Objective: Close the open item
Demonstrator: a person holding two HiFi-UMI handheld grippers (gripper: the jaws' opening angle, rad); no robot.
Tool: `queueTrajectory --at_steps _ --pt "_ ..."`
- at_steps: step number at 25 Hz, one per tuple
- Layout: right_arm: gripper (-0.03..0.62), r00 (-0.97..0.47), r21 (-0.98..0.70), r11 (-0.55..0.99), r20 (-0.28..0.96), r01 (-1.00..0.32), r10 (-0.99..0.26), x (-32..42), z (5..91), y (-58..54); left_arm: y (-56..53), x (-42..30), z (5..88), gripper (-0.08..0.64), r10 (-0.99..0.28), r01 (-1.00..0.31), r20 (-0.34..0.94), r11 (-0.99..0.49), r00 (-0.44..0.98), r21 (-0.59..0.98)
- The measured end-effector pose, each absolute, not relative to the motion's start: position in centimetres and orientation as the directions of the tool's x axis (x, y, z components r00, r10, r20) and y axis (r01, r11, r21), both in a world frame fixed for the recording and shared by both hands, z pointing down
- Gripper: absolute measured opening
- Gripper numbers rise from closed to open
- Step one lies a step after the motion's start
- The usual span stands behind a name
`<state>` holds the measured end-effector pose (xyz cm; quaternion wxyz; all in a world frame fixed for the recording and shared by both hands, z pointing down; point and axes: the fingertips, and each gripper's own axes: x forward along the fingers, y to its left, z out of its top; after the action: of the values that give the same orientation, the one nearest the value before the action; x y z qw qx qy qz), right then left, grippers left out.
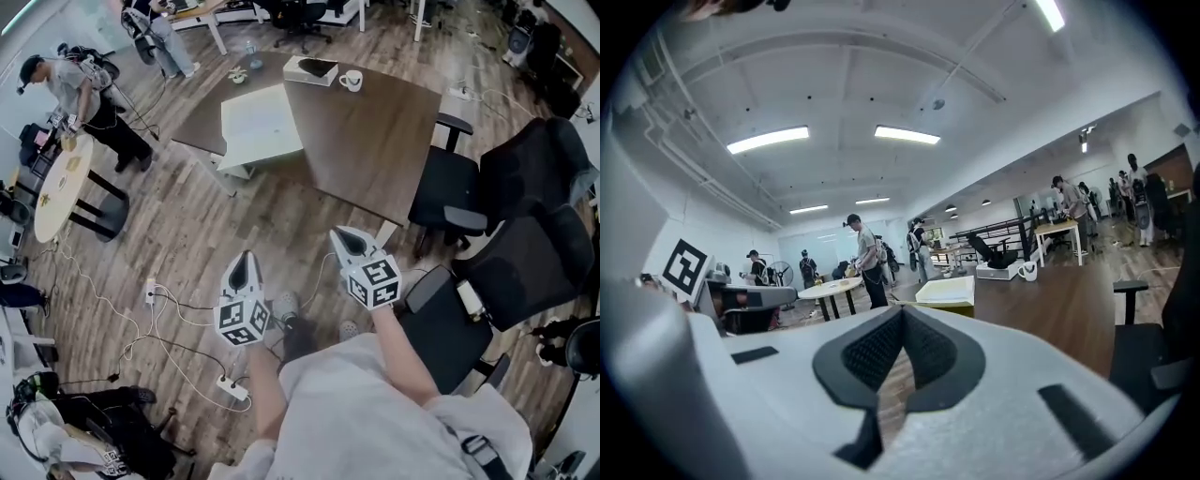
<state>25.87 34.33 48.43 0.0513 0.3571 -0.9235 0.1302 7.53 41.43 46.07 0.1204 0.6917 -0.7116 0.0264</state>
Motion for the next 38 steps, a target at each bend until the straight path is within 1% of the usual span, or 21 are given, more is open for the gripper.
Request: queueTrajectory --at_steps 2,6,7,8,10,14,21,24,31,36,38 --pt "0.005 -0.73 -0.215 0.698 0.188 -0.683 -0.657 25.5 48.8 33.6 40.8 6.2 46.7 0.009 -0.974 -0.989 0.225 0.056 -0.024 0.134" --pt "0.106 -0.742 -0.229 0.706 0.21 -0.671 -0.637 23.7 49.7 32.6 38.8 3.9 47.8 0.018 -0.968 -0.988 0.252 0.039 0.0 0.148" --pt "0.112 -0.74 -0.231 0.703 0.214 -0.672 -0.637 23.3 49.9 32.2 38.2 3.4 48.0 0.023 -0.966 -0.988 0.258 0.028 0.012 0.15" --pt "0.123 -0.736 -0.232 0.698 0.218 -0.677 -0.641 22.8 50.0 31.8 37.4 2.8 48.2 0.035 -0.964 -0.988 0.265 0.016 0.025 0.151" --pt "0.147 -0.725 -0.235 0.685 0.229 -0.689 -0.65 21.9 50.2 30.8 35.7 1.6 48.6 0.088 -0.958 -0.988 0.28 -0.01 0.053 0.151" --pt "0.186 -0.696 -0.229 0.657 0.255 -0.718 -0.671 20.2 50.5 28.9 32.2 -0.7 48.7 0.127 -0.953 -0.984 0.284 -0.062 0.108 0.164" --pt "0.213 -0.624 -0.188 0.598 0.314 -0.779 -0.715 17.5 51.3 25.6 27.0 -5.1 49.9 0.176 -0.938 -0.971 0.288 -0.138 0.192 0.197" --pt "0.218 -0.6 -0.182 0.574 0.322 -0.799 -0.733 15.6 51.0 24.2 25.1 -7.2 49.9 0.181 -0.933 -0.962 0.281 -0.169 0.226 0.213" --pt "0.241 -0.569 -0.163 0.548 0.326 -0.82 -0.755 11.0 50.2 21.9 21.7 -11.8 49.4 0.2 -0.931 -0.947 0.246 -0.208 0.268 0.244" --pt "0.276 -0.562 -0.161 0.542 0.335 -0.825 -0.756 9.6 50.5 21.8 21.3 -14.5 49.7 0.213 -0.934 -0.943 0.237 -0.203 0.267 0.265" --pt "0.279 -0.549 -0.157 0.53 0.343 -0.833 -0.762 9.7 50.6 21.3 21.2 -15.3 49.9 0.218 -0.933 -0.943 0.24 -0.204 0.269 0.264"
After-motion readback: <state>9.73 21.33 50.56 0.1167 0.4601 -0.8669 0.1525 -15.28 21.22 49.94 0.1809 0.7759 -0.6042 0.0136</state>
